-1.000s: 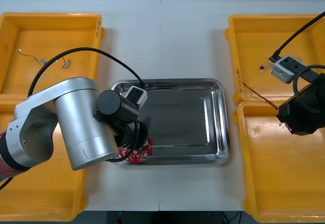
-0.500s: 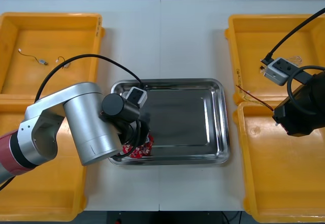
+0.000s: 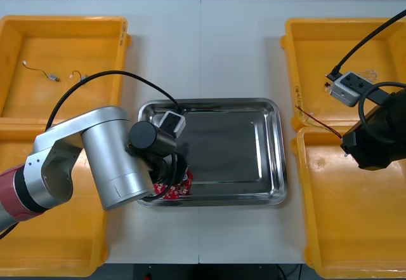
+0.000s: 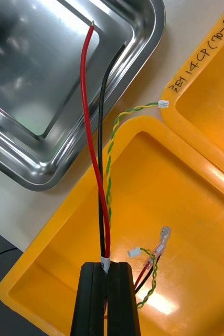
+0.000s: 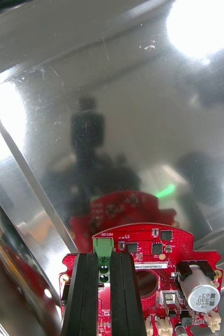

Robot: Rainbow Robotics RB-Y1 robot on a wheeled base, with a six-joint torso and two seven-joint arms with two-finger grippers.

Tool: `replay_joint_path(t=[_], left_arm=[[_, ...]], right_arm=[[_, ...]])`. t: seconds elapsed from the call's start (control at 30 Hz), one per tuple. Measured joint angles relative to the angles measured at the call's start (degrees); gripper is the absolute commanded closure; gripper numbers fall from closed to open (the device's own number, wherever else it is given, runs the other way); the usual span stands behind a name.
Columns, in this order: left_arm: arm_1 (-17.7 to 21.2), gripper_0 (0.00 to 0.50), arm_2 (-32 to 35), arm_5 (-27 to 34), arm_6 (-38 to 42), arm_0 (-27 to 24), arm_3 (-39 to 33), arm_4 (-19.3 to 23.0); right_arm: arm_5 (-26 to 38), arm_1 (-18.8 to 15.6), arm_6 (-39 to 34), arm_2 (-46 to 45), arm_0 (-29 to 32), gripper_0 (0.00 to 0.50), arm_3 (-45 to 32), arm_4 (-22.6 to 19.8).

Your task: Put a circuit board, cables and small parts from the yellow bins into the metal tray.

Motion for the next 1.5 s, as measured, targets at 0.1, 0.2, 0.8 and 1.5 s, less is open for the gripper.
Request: replay_joint_path(t=[0.1, 0.2, 0.8, 1.5], left_arm=[[0.0, 0.5, 0.0, 0.0, 0.0, 0.0, 0.0, 0.0], [0.0, 0.5, 0.0, -0.1, 0.0, 0.0, 0.0, 0.0], [0.0, 0.236, 0.0, -2.9, 0.0, 0.0, 1.8, -0.1], [0.0, 0.0, 0.0, -4.0, 0.0, 0.0, 1.8, -0.4]], right_arm=[[0.0, 0.0, 0.0, 0.0, 0.0, 0.5, 0.0, 0.0], [0.0, 0.0, 0.0, 0.0, 0.0, 0.5, 0.0, 0.0], [0.0, 0.0, 0.0, 0.0, 0.0, 0.5, 0.0, 0.1], [0.0, 0.0, 0.0, 0.0, 0.0, 0.5, 0.0, 0.1]])
